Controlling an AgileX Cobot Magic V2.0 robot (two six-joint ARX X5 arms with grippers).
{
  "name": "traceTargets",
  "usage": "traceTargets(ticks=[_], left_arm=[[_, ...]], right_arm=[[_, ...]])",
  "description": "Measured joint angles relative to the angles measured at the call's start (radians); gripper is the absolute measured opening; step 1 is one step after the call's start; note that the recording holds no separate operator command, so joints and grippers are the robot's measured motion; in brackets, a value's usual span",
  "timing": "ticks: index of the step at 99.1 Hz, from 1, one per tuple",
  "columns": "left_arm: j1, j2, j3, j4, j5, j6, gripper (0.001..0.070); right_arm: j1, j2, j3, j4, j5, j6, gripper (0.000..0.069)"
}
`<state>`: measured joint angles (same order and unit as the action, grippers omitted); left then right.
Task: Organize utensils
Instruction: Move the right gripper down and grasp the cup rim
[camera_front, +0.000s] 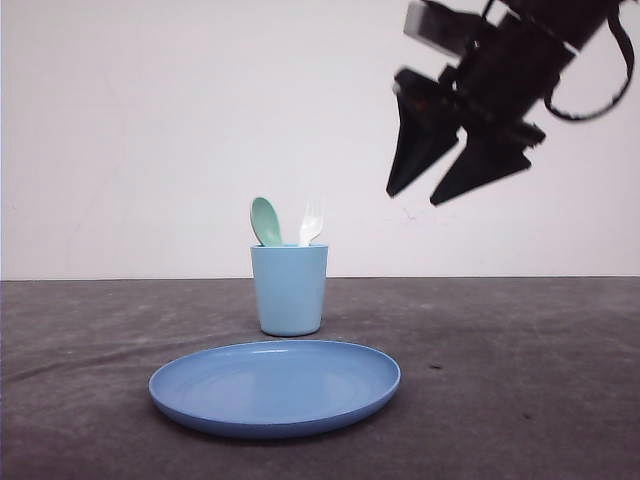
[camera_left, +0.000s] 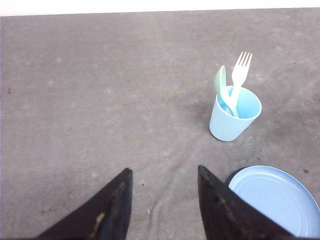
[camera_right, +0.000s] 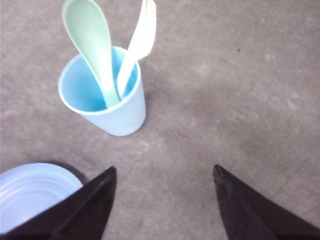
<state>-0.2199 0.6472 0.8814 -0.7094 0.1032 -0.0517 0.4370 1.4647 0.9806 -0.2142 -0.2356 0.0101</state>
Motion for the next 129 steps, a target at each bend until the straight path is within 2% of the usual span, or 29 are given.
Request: traceTargets(ticks=[16, 24, 37, 73, 129], left_arm=[[0.0, 0.014, 0.0, -0.001, 0.0, 0.0, 0.024], [0.0, 0.024, 0.0, -0.001, 0.0, 0.0, 0.024], [0.0, 0.048, 0.0, -0.002, 0.0, 0.0, 0.024], [0.0, 0.054, 0.0, -0.005, 0.0, 0.0, 0.0239], [0.0, 0.054, 0.0, -0.006, 0.0, 0.0, 0.0239]], right_arm=[[0.0, 0.008, -0.053, 0.089, -0.029, 0.021, 0.0626], [0.006, 0.026, -0.053, 0.112, -0.064, 0.024, 0.068], [0.029, 0.084, -0.054, 0.16, -0.102, 0.024, 0.0681], [0.109, 0.247, -0.053, 0.43, -0.103, 0.051, 0.0681], [0.139, 0.466, 0.179, 0.439, -0.074, 0.077, 0.0681]])
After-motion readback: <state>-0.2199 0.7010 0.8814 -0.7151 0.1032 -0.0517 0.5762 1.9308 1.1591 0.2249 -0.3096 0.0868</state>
